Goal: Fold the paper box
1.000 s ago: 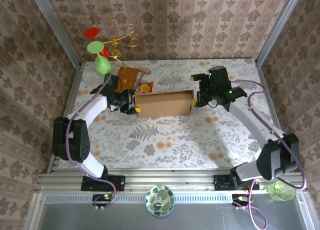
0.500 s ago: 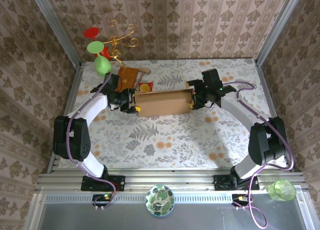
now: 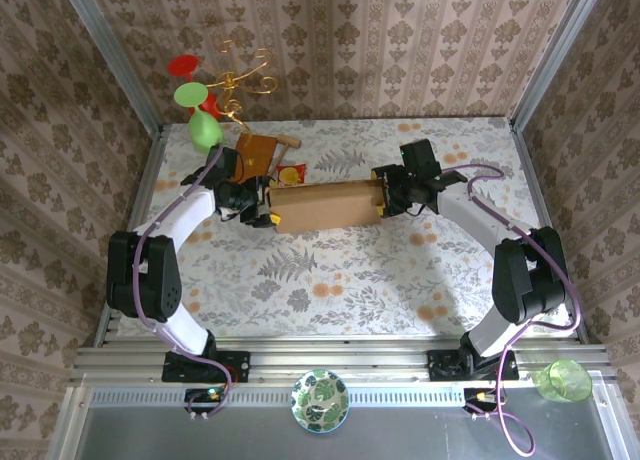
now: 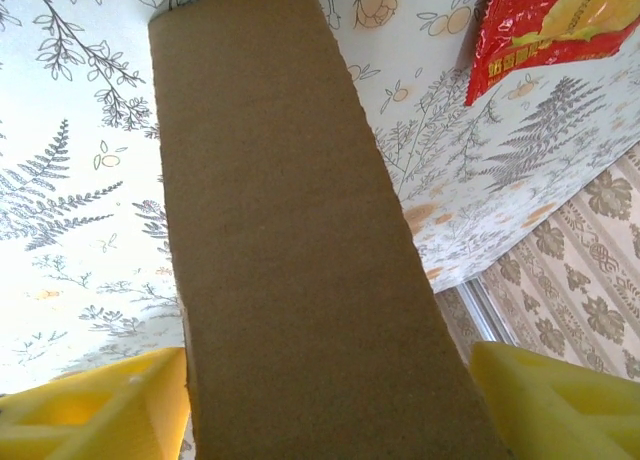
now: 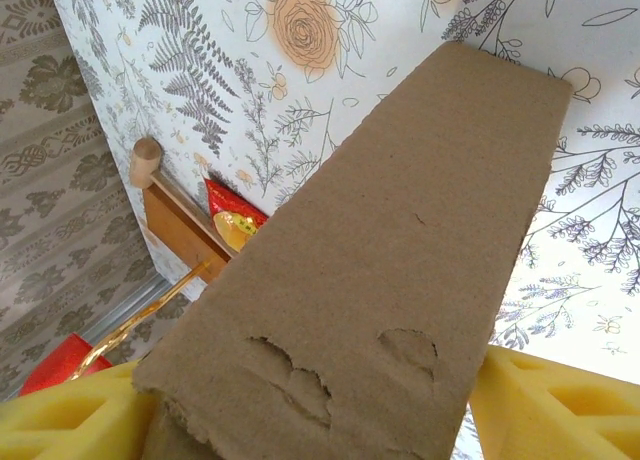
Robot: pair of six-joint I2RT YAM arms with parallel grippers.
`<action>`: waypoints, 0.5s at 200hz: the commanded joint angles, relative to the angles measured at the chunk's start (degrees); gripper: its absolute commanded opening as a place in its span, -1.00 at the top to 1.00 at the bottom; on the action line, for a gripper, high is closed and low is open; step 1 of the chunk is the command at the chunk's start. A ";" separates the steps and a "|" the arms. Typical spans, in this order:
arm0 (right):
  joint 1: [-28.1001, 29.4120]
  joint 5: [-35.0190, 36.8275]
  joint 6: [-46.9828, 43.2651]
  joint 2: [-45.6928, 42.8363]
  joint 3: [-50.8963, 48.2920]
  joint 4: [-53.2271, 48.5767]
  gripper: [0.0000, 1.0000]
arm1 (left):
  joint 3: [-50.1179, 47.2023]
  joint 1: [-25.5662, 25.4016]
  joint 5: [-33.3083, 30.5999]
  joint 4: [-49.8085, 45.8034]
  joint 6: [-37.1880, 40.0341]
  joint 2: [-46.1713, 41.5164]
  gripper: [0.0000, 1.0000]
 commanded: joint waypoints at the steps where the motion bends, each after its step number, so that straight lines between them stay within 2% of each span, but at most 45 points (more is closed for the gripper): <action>1: 0.50 2.70 -0.12 0.62 1.03 -0.41 -0.44 | 0.35 0.08 -0.36 -1.49 2.96 -1.26 -0.55; 39: 0.76 3.64 0.58 1.25 2.72 -1.91 -0.39 | -0.31 1.88 -2.43 -6.90 10.25 -4.75 -0.63; 62: 0.83 3.95 0.83 1.37 3.56 -3.10 -0.38 | 1.09 3.66 -7.21 -13.24 17.67 -8.18 -0.67; 82: 0.82 4.36 1.52 1.37 3.93 -3.86 -0.36 | 0.66 4.51 -8.58 -14.74 21.15 -10.51 -0.67; 100: 0.83 4.30 1.90 1.87 4.88 -4.70 -0.36 | 4.48 5.27 -14.06 -22.41 29.89 -10.94 -0.65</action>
